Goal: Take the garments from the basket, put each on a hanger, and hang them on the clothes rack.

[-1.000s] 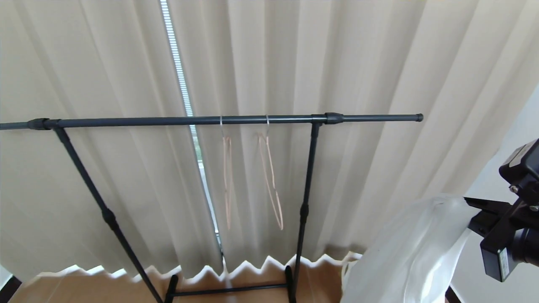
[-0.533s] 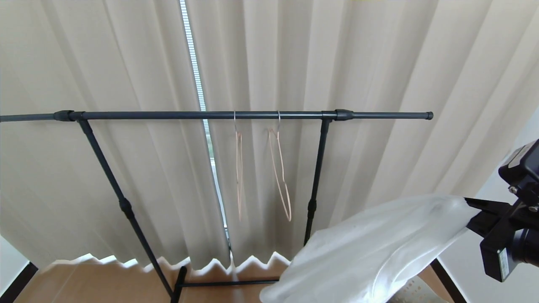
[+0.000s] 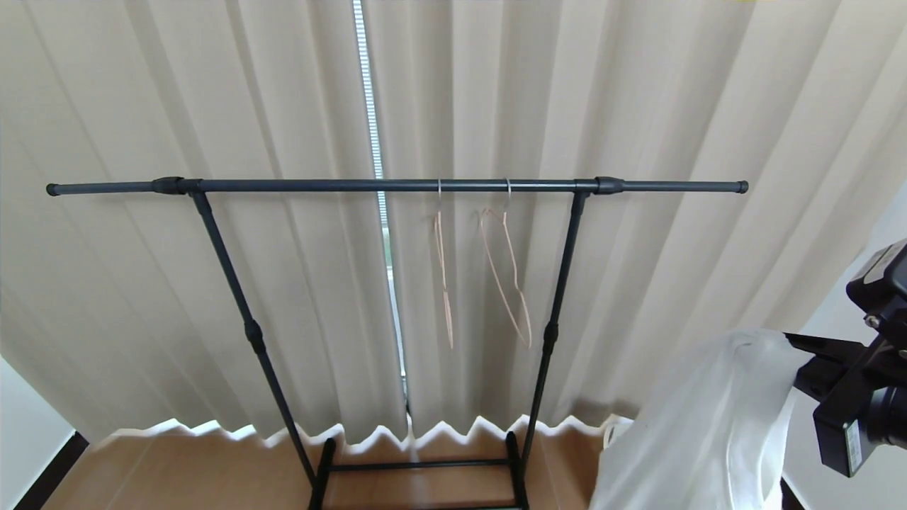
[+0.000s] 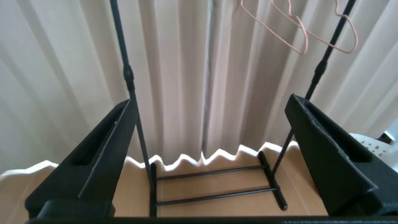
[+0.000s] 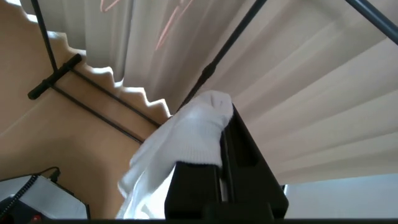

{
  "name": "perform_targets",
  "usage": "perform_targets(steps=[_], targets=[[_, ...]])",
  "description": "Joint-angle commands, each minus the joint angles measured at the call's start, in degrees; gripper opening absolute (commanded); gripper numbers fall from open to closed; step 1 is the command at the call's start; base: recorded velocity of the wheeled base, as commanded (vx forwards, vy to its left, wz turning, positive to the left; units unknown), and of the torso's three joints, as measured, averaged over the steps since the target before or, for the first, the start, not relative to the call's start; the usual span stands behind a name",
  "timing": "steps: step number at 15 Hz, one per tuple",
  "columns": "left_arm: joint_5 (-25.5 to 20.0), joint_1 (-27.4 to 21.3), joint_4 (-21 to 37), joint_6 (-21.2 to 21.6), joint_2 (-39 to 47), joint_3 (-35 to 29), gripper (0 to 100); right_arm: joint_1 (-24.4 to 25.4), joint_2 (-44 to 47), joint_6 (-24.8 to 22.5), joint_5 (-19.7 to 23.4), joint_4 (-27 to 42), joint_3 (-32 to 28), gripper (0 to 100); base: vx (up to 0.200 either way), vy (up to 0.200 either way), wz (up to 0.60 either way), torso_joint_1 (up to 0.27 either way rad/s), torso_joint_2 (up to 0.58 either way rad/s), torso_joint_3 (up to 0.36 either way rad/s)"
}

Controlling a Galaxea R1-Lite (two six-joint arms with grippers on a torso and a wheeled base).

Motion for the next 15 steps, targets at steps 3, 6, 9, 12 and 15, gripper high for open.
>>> perform_targets(steps=[3,6,9,12,15], targets=[[0.04,-0.04,0.00,-0.01,0.07,0.01,100,0.02,-0.01,-0.15,0.02,-0.03,0.07,0,0.000,0.067,0.00,0.001,0.00,0.001],[0.04,-0.04,0.00,-0.01,0.07,0.01,100,0.02,-0.01,-0.15,0.02,-0.03,0.07,0,0.000,0.000,0.00,0.000,0.00,0.000],[0.04,-0.04,0.00,-0.01,0.07,0.01,100,0.02,0.08,-0.23,0.02,-0.12,0.60,0,0.000,0.000,0.00,0.000,0.00,0.000],[0.04,-0.04,0.00,-0.01,0.07,0.01,100,0.02,0.35,-0.23,0.10,-0.12,0.60,0,0.000,0.000,0.00,0.000,0.00,0.000],[-0.04,-0.04,0.18,0.08,0.07,-0.08,100,0.02,0.35,-0.32,0.02,-0.12,0.69,0,0.000,0.000,0.00,0.000,0.00,0.000]])
